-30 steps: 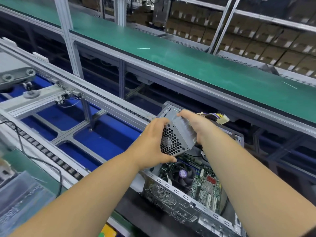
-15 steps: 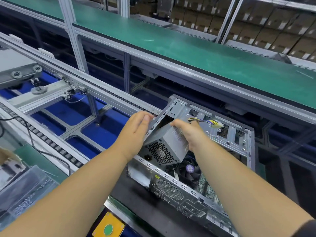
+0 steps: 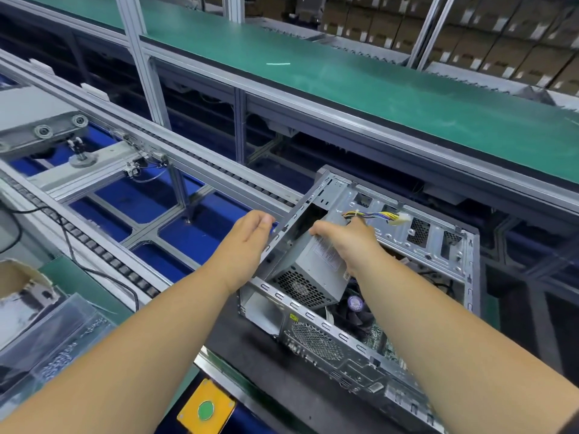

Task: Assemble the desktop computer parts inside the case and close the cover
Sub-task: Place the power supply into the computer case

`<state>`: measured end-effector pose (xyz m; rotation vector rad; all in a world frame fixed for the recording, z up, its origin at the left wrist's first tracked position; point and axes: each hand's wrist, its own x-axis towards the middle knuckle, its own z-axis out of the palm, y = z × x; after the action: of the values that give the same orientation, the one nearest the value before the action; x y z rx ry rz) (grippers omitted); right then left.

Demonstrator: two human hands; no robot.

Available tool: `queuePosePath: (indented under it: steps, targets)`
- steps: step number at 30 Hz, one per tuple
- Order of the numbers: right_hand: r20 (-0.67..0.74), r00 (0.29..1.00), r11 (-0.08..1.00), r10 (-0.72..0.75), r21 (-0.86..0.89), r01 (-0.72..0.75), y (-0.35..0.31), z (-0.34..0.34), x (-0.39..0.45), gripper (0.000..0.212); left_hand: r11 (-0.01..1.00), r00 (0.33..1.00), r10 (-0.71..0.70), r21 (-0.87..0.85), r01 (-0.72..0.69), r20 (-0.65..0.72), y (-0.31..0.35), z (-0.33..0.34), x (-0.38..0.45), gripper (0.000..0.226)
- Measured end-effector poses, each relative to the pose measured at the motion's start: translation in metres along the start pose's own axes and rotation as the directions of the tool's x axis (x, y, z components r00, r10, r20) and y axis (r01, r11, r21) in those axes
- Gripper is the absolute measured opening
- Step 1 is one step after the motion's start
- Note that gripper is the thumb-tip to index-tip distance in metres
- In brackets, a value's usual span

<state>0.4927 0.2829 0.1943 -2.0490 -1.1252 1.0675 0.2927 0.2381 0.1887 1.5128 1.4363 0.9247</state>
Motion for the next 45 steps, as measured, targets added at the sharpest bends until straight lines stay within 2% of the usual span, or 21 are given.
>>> queuePosePath:
  steps: [2,5,10,12,16,21,24,27,31,34,40,45]
  targets:
    - [0.012,1.0,1.0,0.009,-0.009,-0.009,0.002,0.003,0.001,0.092,1.0,1.0,-0.025,-0.005,0.025,0.008,0.001,-0.001,0.001,0.033]
    - [0.007,1.0,1.0,0.002,0.006,-0.002,0.0,0.009,0.002,0.085,0.999,0.999,-0.042,-0.009,0.043,0.011,0.001,-0.003,0.001,0.035]
    - [0.007,0.999,0.995,0.051,-0.088,-0.05,-0.001,0.026,0.005,0.112,1.0,1.0,-0.027,-0.009,0.027,0.014,-0.003,-0.005,0.001,0.035]
    - [0.0,0.998,0.99,0.055,-0.132,-0.055,0.0,0.031,0.005,0.115,0.999,0.999,-0.036,-0.009,0.036,0.026,-0.007,-0.006,0.002,0.036]
    - [0.006,0.999,0.983,0.052,-0.176,-0.05,-0.003,0.038,0.009,0.116,0.997,0.996,-0.075,-0.004,0.076,0.054,-0.01,-0.009,0.001,0.053]
    - [0.033,0.998,0.982,0.058,-0.18,-0.051,-0.01,0.04,0.015,0.115,0.983,0.977,-0.18,0.038,0.177,0.111,-0.015,-0.01,0.002,0.032]
    - [0.075,0.997,0.974,0.009,-0.228,0.008,-0.009,0.04,0.018,0.12,0.983,0.977,-0.172,0.086,0.162,0.125,-0.016,-0.008,0.005,0.03]
    - [0.102,0.994,0.964,-0.027,-0.262,0.053,-0.006,0.039,0.019,0.108,0.982,0.977,-0.168,0.108,0.155,0.131,-0.018,-0.008,0.01,0.035]
    - [0.139,0.98,0.957,-0.145,-0.232,0.174,0.006,0.034,0.02,0.081,0.969,0.966,-0.205,0.173,0.178,0.157,-0.024,-0.003,0.014,0.046]
    - [0.167,0.964,0.954,-0.206,-0.185,0.235,0.014,0.03,0.021,0.076,0.962,0.956,-0.236,0.184,0.204,0.176,-0.028,0.0,0.016,0.041]
    - [0.148,0.958,0.938,-0.245,-0.213,0.273,0.019,0.031,0.02,0.073,0.973,0.964,-0.201,0.15,0.176,0.174,-0.028,0.001,0.016,0.035]
    - [0.132,0.964,0.968,-0.23,-0.07,0.24,0.027,0.027,0.022,0.065,0.976,0.975,-0.178,0.147,0.158,0.13,-0.028,0.005,0.013,0.035]
